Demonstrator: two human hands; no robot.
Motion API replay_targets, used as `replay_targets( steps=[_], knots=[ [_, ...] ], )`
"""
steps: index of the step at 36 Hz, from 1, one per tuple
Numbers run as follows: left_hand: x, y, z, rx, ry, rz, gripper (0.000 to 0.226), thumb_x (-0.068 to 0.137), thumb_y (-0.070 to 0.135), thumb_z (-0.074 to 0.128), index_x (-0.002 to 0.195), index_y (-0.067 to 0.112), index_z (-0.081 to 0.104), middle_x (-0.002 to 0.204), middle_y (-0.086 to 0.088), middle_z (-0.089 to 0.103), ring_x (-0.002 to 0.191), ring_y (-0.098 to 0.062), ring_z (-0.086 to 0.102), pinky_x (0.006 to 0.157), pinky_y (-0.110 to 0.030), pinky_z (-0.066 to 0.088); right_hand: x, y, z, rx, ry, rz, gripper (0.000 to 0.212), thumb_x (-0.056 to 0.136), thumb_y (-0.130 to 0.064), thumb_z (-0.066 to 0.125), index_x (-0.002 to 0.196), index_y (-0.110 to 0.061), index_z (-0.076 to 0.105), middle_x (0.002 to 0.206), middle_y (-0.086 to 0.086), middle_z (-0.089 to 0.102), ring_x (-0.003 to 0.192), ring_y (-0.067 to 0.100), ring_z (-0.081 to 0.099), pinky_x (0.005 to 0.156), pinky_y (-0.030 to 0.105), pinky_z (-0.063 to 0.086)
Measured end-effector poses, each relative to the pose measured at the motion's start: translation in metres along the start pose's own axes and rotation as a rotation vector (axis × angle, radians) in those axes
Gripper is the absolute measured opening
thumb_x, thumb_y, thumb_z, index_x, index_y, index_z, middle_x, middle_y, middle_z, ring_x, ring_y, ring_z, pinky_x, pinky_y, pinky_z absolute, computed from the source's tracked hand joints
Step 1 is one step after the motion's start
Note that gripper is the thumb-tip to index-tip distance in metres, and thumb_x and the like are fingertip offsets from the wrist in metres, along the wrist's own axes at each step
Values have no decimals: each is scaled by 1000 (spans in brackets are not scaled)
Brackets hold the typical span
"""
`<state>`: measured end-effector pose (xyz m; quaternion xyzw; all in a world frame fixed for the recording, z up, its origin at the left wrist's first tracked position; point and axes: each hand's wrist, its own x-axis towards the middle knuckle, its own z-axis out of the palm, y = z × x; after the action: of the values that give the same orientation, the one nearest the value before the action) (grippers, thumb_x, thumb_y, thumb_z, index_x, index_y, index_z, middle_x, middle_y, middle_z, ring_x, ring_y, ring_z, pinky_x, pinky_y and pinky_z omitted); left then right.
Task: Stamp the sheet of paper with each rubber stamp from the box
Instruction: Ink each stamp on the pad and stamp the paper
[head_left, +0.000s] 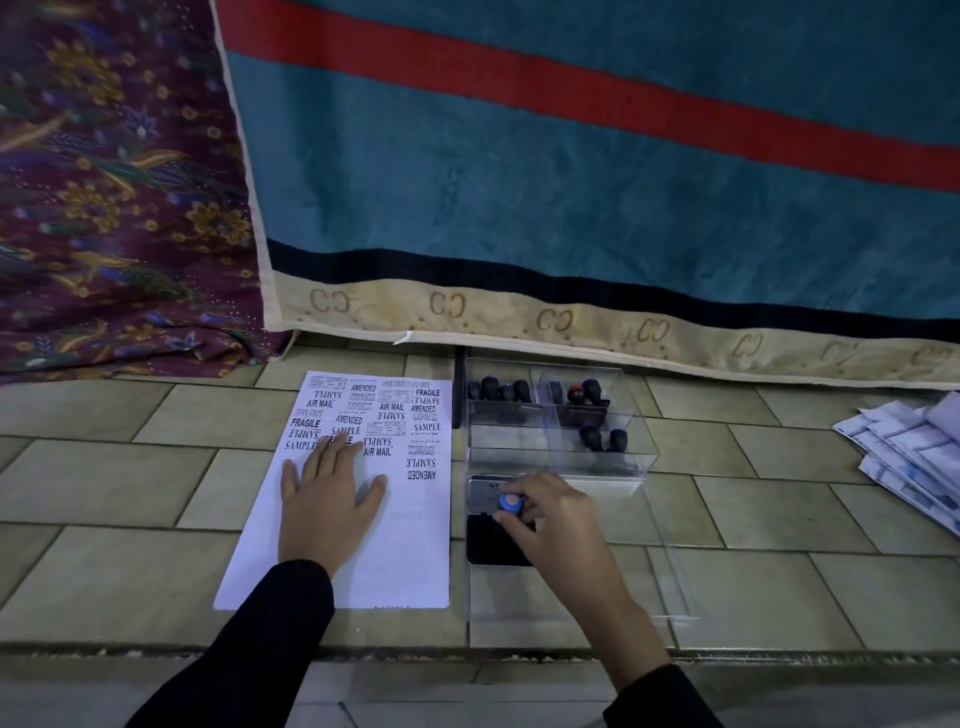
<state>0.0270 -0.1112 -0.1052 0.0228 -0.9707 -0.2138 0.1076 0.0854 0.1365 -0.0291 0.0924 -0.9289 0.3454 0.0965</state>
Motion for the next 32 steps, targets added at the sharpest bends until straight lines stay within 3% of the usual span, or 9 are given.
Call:
replay_targets(
  steps=[9,13,16,18,20,23,27,32],
  knots=[
    [1,-2,-2,-16,-29,-7,55,90,48,48,139,25,37,155,8,26,144,-10,12,117,-47,1,-11,-4,7,-14,-18,-26,22,78,-12,74,99,-12,69,96,-2,63,73,9,64,70,1,45],
    [2,-1,-4,-19,-69,-6,61,88,50,50,142,25,34,156,7,21,145,-11,8,117,-47,-1,-8,-4,7,-36,-1,-14,20,81,-11,72,100,-9,70,97,0,63,76,12,65,73,9,50],
    [3,-1,-4,-12,-91,0,64,88,49,51,143,23,31,157,5,18,146,-14,3,117,-49,-2,0,-7,9,-67,-5,9,17,81,-11,71,97,-7,69,95,2,63,72,13,62,65,7,46],
    [3,0,-4,8,-73,10,64,87,51,50,142,22,34,156,-1,19,145,-19,1,116,-49,2,3,-8,10,-84,-18,11,14,81,-10,71,94,-7,68,91,-1,59,65,2,53,60,0,37],
    [3,2,-7,25,-40,-2,68,80,59,45,137,23,40,148,-6,25,139,-23,8,113,-47,12,1,-8,11,-91,-36,8,9,80,-7,70,87,-6,66,86,-5,54,62,-6,45,60,0,38],
    [2,4,-8,110,-9,-14,75,70,65,33,131,25,47,125,-6,41,121,-27,30,102,-46,24,-3,-7,12,-93,-37,17,6,79,-5,70,81,-6,64,85,-7,54,64,-3,48,61,0,39],
    [4,2,-8,257,36,49,72,72,63,33,120,17,59,107,-7,56,100,-28,51,92,-50,35,0,-8,13,-92,-9,33,7,80,-4,68,79,-7,62,83,-8,51,62,-5,45,58,0,35],
    [2,2,-13,322,-38,78,79,74,65,25,127,15,55,116,-6,56,106,-27,53,91,-50,38,-1,-6,16,-87,-1,37,7,79,-3,68,84,-7,66,88,-1,60,70,7,53,63,3,39]
  ],
)
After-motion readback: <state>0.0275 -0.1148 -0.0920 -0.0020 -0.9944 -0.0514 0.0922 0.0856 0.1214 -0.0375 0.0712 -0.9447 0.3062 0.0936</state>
